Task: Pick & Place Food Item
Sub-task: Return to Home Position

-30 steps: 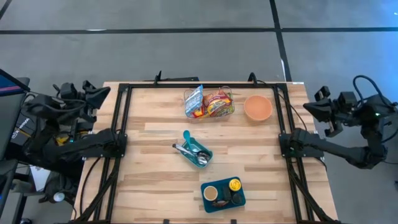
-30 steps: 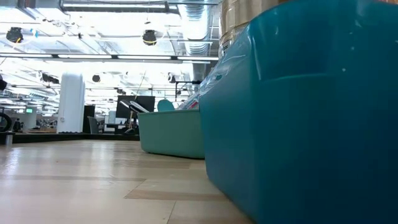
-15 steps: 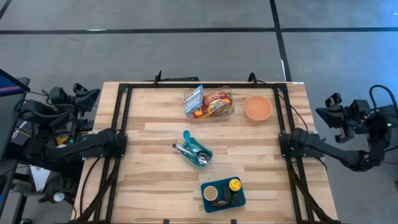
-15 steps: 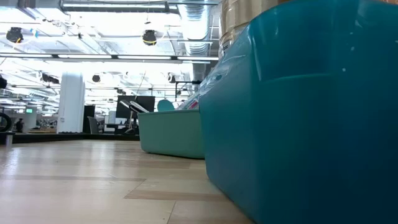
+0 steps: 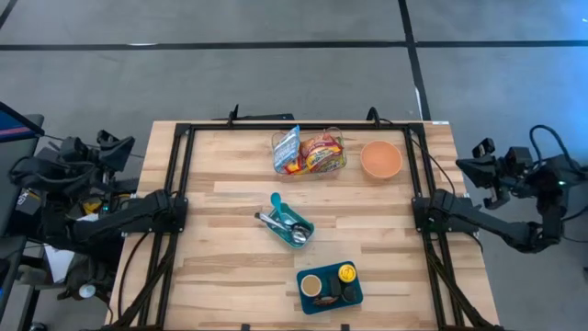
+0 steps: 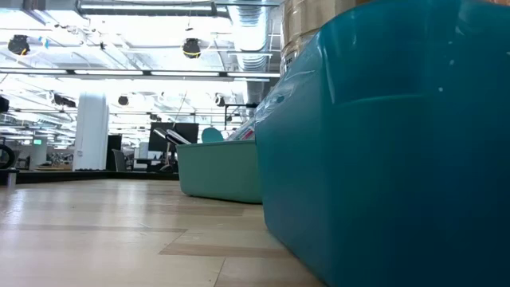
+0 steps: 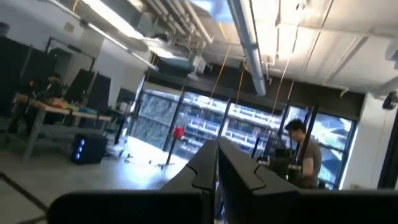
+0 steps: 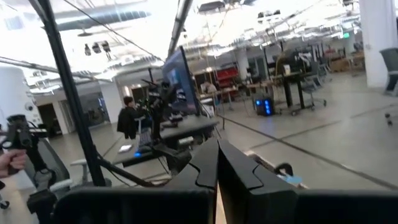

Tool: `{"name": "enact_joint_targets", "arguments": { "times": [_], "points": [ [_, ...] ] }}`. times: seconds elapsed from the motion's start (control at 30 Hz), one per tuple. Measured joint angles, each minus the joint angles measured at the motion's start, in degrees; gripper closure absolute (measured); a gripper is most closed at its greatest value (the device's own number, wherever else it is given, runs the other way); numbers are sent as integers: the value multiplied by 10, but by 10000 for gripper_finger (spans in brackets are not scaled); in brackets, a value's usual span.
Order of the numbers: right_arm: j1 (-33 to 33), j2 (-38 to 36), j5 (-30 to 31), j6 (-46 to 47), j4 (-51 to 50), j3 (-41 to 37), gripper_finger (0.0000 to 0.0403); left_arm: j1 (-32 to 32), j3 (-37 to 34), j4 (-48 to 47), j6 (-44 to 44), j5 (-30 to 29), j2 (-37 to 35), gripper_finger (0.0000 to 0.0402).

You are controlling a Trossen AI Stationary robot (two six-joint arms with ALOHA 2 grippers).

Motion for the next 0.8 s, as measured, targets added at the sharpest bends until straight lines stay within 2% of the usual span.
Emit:
{"name": "enact_joint_targets", "arguments": {
  "times": [0.23,0.37,0.5,0.8],
  "points": [
    [0,0,1,0,37,-26,401,0,4,-5,3,-12,1,394],
    [0,0,-2,7,91,-61,401,0,-21,-2,0,-24,1,394],
    [0,0,-5,20,157,-110,401,0,-66,38,-5,-24,1,394],
    [0,0,2,34,327,-231,401,0,-218,210,-18,-23,1,394]
  ]
}}
